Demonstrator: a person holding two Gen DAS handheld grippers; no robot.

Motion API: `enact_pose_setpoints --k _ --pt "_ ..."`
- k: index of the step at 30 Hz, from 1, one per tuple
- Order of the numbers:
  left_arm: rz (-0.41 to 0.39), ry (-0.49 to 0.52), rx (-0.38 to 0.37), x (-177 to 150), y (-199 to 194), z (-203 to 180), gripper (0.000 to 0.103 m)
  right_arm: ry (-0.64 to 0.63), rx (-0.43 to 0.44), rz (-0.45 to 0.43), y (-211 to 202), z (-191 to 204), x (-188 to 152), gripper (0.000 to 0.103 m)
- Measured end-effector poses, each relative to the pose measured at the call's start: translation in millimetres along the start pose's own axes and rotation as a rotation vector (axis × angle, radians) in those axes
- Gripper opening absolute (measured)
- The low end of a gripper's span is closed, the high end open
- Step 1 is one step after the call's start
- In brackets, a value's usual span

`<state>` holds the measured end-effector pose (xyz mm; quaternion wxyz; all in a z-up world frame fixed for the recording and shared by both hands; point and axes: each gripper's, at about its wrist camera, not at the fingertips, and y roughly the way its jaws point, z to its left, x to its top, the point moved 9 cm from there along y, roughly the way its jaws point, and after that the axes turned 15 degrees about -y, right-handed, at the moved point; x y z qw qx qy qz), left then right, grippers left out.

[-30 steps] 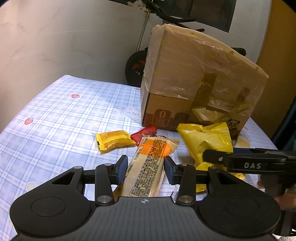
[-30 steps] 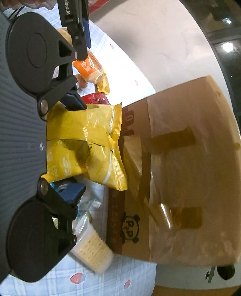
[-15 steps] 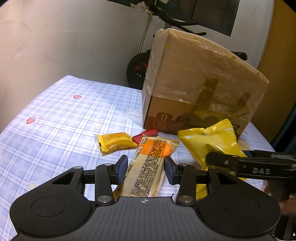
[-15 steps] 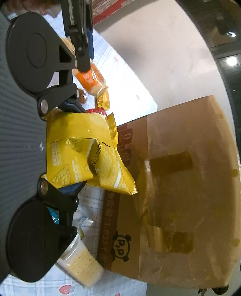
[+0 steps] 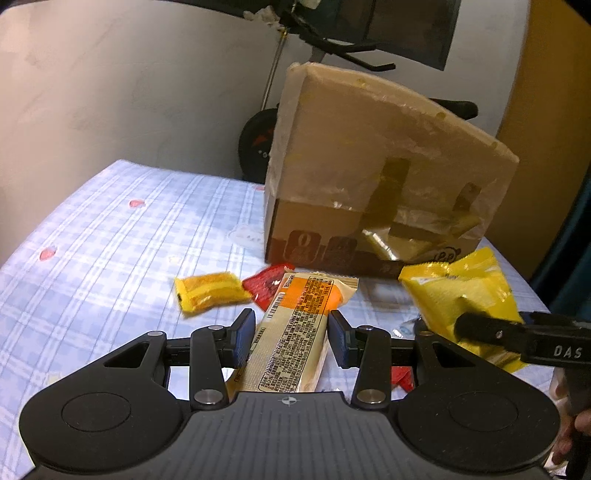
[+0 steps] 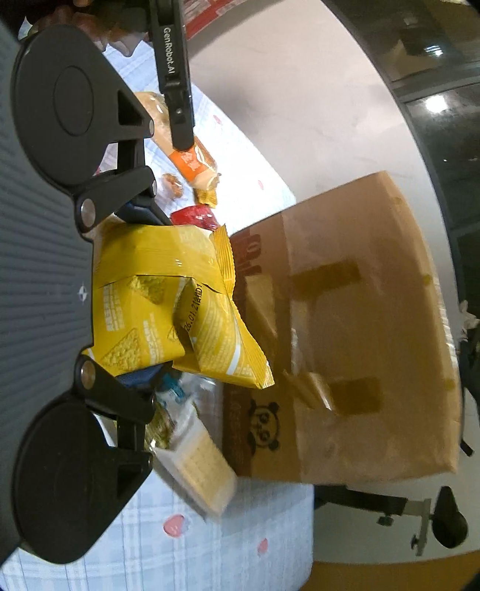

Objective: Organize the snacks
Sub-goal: 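Lift both held snacks up over the box opening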

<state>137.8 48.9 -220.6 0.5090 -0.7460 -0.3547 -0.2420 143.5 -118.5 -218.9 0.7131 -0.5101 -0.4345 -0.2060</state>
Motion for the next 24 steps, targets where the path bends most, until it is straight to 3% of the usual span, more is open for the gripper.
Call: enact_pose_setpoints --k 15,24 --pt "-0.174 0.075 -0.172 94 -36 -73 0.045 -0.11 -0.028 -0.272 -64 -15 114 0.073" --pt "-0.239 0.108 -0.226 133 -38 -113 0.045 -0.138 -0.047 -0.344 -81 -32 162 0.073"
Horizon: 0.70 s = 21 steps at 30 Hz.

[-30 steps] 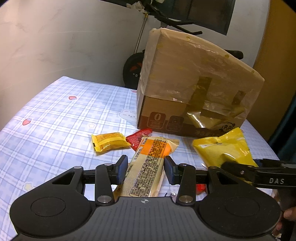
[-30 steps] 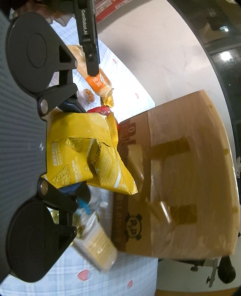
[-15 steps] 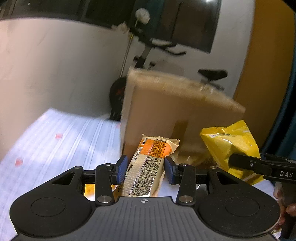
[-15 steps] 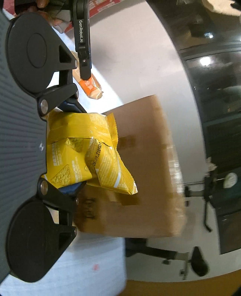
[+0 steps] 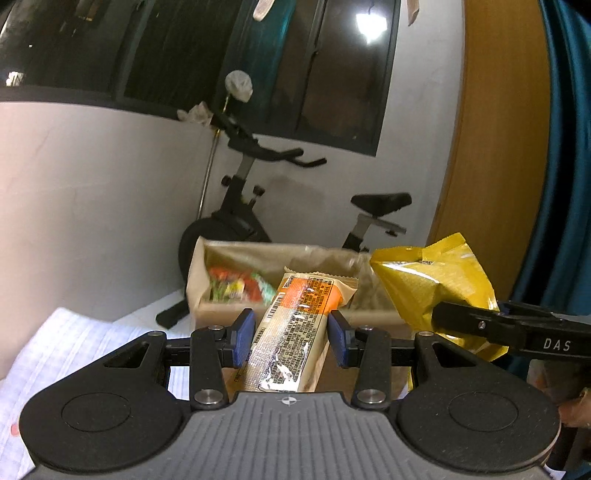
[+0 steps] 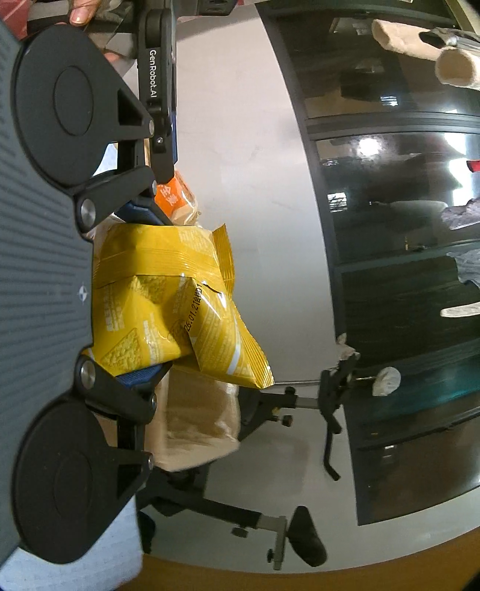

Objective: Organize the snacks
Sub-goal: 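Lift both held snacks up over the box opening, then open both tools to drop the bar and chip bag into the box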

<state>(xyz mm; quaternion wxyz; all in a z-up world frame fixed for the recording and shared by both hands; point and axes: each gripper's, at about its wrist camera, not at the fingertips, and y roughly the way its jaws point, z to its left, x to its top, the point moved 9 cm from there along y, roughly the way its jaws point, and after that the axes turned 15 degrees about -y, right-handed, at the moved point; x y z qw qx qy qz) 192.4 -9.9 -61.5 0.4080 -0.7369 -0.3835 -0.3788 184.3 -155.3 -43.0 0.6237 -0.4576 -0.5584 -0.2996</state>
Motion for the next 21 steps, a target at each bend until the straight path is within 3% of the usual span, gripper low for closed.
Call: enact_pose_setpoints --k 7,13,21 --pt "-0.021 0.023 -0.023 21 18 -20 0.045 -0.019 -0.017 -0.011 9 -18 16 0.073" --pt "0.006 0.008 -0.025 35 47 -27 0.045 -0.031 -0.028 -0.011 23 -33 26 0.073" --pt "0.024 0.01 -0.003 48 79 -27 0.045 -0.076 -0.097 0.029 65 -68 35 0.073"
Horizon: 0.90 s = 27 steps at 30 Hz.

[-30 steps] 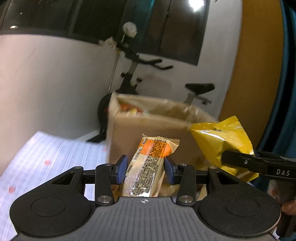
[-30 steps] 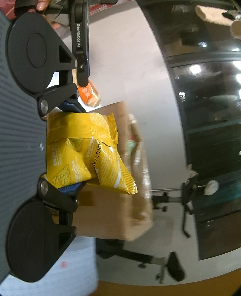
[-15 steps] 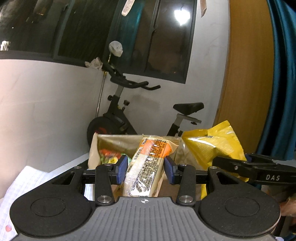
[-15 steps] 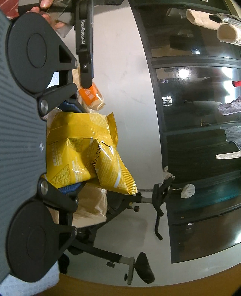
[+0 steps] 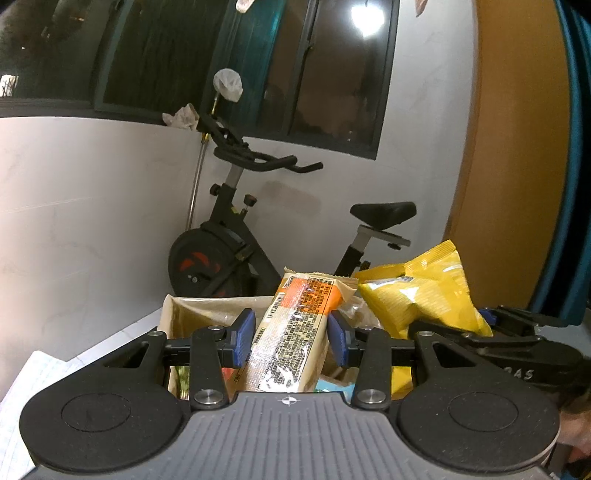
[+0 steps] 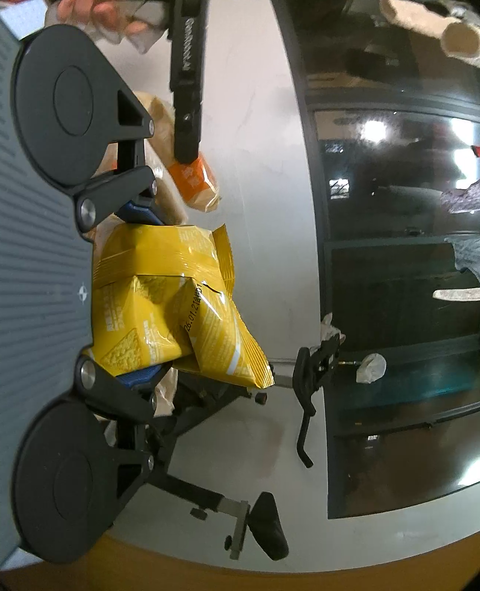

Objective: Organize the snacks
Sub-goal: 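Open both tools to drop the bar and chip bag into the box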

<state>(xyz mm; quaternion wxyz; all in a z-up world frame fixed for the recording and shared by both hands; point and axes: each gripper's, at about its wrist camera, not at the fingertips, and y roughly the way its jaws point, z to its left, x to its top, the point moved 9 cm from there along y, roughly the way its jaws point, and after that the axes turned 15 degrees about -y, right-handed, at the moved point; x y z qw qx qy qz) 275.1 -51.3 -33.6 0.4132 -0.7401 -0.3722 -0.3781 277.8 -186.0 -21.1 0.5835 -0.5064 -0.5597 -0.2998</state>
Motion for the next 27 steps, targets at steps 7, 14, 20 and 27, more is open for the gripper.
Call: enact_pose_setpoints --k 7,14,20,27 --pt "0.03 -0.032 0.029 2 34 5 0.045 -0.053 -0.035 0.073 44 -5 -11 0.073" --pt "0.064 -0.055 0.109 -5 63 18 0.045 -0.056 -0.035 0.193 78 -2 -37 0.073" --pt "0.074 -0.133 0.097 -2 76 23 0.053 -0.042 -0.036 0.238 93 -1 -48 0.078" --pt "0.062 -0.103 0.082 1 72 20 0.056 0.023 -0.024 0.215 87 -9 -45 0.092"
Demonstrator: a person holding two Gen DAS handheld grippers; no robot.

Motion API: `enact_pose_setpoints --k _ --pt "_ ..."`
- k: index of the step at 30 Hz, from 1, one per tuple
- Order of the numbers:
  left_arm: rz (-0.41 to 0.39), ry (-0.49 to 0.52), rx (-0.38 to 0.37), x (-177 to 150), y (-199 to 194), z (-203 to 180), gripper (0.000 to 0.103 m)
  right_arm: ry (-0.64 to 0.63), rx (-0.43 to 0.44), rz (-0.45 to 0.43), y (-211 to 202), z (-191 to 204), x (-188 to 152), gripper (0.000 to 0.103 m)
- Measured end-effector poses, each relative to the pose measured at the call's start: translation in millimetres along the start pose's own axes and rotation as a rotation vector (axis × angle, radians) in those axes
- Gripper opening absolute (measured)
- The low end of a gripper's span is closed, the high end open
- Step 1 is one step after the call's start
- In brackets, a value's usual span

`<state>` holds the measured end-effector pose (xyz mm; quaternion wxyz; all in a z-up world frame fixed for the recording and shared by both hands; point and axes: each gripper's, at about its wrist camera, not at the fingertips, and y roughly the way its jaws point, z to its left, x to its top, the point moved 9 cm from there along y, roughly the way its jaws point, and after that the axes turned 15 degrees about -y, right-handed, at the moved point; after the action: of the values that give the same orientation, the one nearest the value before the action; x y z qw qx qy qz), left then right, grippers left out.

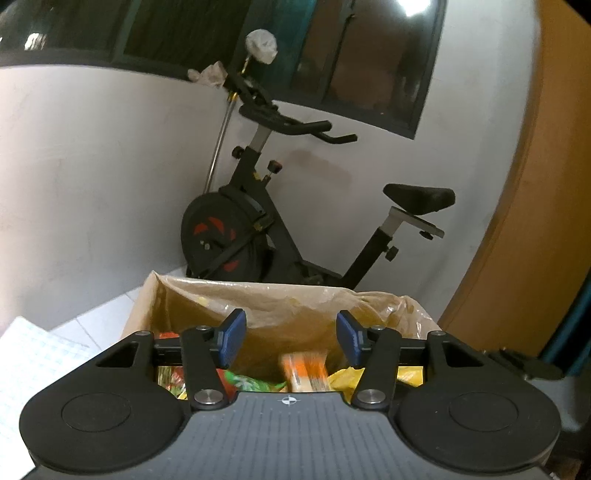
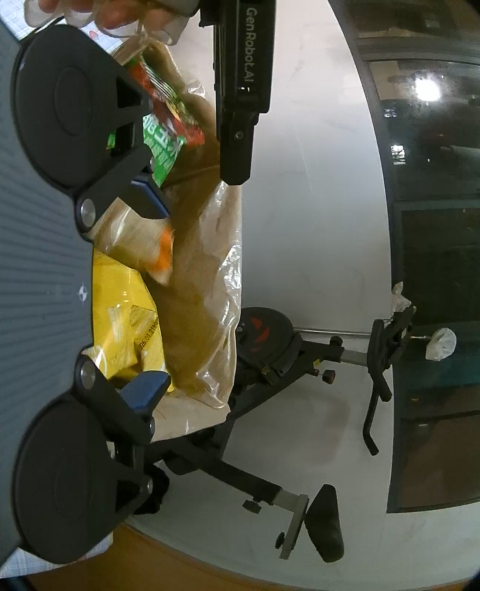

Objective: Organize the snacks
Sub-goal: 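Open both tools to drop the bar and chip bag into the box, then lower both tools to the remaining snacks on the sheet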

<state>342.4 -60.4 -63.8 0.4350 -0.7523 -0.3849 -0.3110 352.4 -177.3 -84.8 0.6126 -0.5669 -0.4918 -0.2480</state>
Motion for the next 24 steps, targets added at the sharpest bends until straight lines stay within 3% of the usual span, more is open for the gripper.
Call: enact_pose_setpoints --k 7,14,18,24 --pt "-0.006 0.062 0.028 3 -26 14 0.057 0.036 -0.001 -0.07 -29 -6 0 0.092" --pt "-0.075 0.044 0.06 14 -76 55 0.057 0.06 -0.021 -0.151 -72 -14 -9 0.102" --pt "-0.084 0.008 0.104 10 -103 90 0.057 0.119 -0.023 -0.181 -93 -18 -22 0.103" --pt "-0.074 -0.01 0.202 -15 -129 136 0.057 0.171 -0.037 -0.16 -110 -22 -56 0.103"
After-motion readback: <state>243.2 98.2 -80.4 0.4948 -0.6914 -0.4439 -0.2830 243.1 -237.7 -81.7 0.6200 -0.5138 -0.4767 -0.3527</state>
